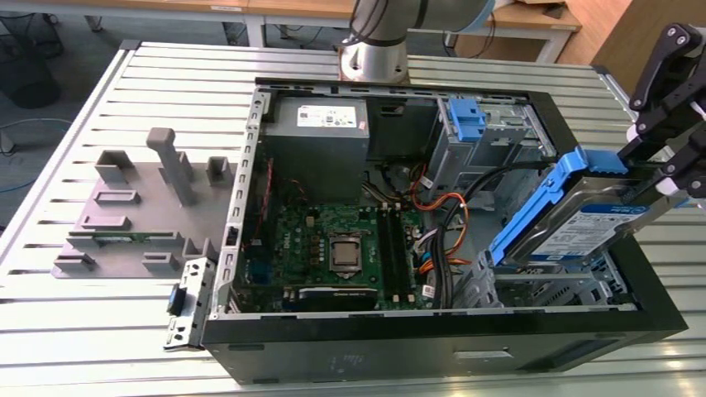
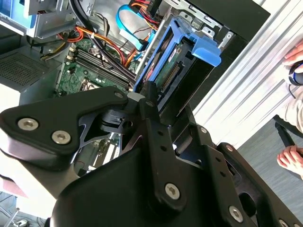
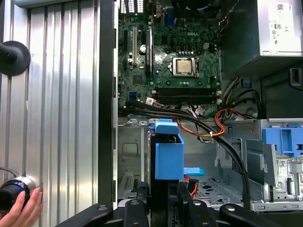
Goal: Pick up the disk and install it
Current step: 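Insert the disk into the insertion slot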
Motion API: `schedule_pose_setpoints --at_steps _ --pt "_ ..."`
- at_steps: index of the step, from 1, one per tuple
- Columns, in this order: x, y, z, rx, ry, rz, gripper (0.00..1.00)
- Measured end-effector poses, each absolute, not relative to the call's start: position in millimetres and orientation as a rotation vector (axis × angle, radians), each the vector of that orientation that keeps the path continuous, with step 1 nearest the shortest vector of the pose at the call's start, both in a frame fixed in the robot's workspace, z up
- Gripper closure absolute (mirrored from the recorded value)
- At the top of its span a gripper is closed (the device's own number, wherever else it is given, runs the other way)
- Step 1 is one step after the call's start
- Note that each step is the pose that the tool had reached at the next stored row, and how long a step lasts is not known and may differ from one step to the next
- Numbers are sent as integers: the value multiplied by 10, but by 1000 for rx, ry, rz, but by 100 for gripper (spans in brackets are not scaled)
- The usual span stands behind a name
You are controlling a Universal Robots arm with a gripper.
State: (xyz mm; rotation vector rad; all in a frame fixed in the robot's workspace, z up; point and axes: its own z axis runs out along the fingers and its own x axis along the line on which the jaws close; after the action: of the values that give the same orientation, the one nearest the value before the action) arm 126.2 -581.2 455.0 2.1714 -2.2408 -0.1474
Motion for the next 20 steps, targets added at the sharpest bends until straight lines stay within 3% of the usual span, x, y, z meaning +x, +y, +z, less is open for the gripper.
schedule_pose_setpoints --at_steps 20 --pt "1261 -5812 4361 2171 -2241 -146 65"
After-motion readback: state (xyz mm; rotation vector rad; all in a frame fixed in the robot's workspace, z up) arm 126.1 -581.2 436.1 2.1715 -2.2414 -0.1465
